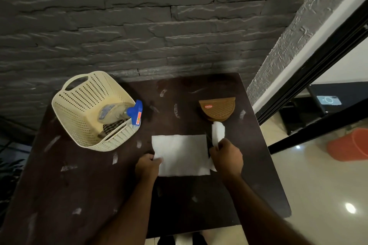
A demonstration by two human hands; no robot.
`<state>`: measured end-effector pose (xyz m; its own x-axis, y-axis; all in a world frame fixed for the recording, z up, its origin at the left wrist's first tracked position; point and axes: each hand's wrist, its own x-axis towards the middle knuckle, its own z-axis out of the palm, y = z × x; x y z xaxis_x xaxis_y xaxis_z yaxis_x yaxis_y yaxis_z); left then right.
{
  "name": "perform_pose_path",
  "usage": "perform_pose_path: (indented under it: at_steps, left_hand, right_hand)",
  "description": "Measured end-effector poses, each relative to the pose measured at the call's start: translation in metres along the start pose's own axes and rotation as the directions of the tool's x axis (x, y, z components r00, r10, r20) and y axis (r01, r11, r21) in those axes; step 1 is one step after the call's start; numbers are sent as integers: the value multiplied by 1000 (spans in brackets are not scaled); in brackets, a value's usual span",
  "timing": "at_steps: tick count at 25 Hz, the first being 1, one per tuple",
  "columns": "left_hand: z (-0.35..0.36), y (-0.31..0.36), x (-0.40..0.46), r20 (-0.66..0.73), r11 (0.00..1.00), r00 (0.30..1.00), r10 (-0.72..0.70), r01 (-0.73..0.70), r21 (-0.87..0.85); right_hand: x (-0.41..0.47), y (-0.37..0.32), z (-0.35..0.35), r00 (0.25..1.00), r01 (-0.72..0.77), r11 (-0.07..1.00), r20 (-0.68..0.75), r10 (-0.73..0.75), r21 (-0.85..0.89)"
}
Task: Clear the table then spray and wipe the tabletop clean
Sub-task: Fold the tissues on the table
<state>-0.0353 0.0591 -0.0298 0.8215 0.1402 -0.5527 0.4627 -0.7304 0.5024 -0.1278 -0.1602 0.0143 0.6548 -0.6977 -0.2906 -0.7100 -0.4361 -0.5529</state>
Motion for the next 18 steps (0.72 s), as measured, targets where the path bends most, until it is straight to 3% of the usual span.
perform_pose_path:
  at_steps: [6,9,15,18]
  left_hand:
    - [-2,-3,3,17,999,999,31,-31,13]
    - [-4,-3,3,30,999,999,40,-41,34]
    - [-6,-2,4,67,999,998,21,-24,41]
    - [-8,-3,4,76,998,996,36,-39,46]
  right_hand:
    - [-24,-40,56,980,171,965,137,-145,-200]
    - [-29,-37,71,979,138,967,180,-100,-214]
    - [-28,-50,76,990,114,984,104,-100,-133]
    - [-30,-56,81,985,61,988,170,-36,-140]
